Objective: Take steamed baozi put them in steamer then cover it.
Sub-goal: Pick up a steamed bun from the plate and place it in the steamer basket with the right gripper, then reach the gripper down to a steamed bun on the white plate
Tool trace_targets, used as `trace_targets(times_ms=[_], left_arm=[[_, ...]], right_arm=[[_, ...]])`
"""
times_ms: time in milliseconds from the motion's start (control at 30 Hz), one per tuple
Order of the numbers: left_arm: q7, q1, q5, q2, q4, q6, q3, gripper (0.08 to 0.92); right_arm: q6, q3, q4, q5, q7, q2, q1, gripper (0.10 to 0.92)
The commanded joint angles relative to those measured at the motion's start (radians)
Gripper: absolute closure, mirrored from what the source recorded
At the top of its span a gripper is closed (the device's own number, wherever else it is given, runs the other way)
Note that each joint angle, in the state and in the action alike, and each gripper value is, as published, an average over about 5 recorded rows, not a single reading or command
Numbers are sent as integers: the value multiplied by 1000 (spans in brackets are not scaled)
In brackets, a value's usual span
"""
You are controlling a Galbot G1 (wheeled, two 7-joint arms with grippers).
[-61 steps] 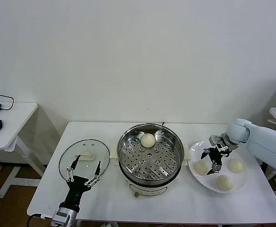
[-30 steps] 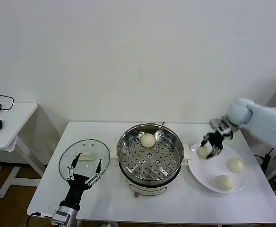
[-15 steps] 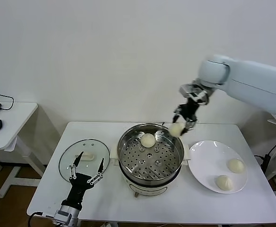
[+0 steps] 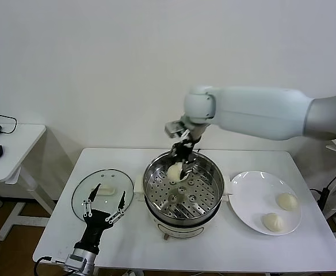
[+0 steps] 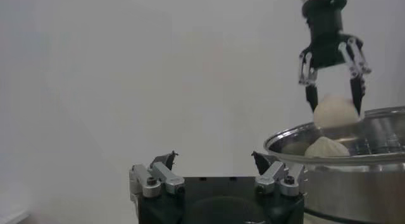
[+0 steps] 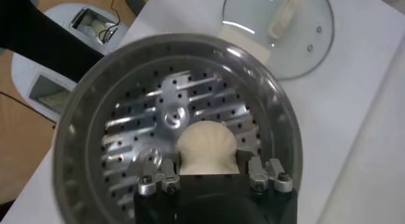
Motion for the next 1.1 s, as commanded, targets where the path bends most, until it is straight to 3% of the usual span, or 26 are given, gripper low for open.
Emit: trace_targets(times_ms=[33, 433, 700, 900, 1100], left_arm=[[-1, 0, -2, 1, 2, 0, -5, 177], [-4, -1, -4, 0, 7, 0, -7, 177], [-6, -3, -6, 2, 8, 2, -8, 177], [-7, -4, -6, 1, 6, 4, -2, 177], [-5, -4, -4, 0, 1, 6, 2, 177]], right_arm=[[-39, -26, -12, 30, 63, 100, -53, 430], [-67, -33, -8, 33, 140, 102, -86, 439], [-68, -3, 40, 28, 152, 51, -69, 252], [-61, 39, 158, -11, 82, -134, 25, 204], [22, 78, 232, -179, -97, -447, 110, 203]])
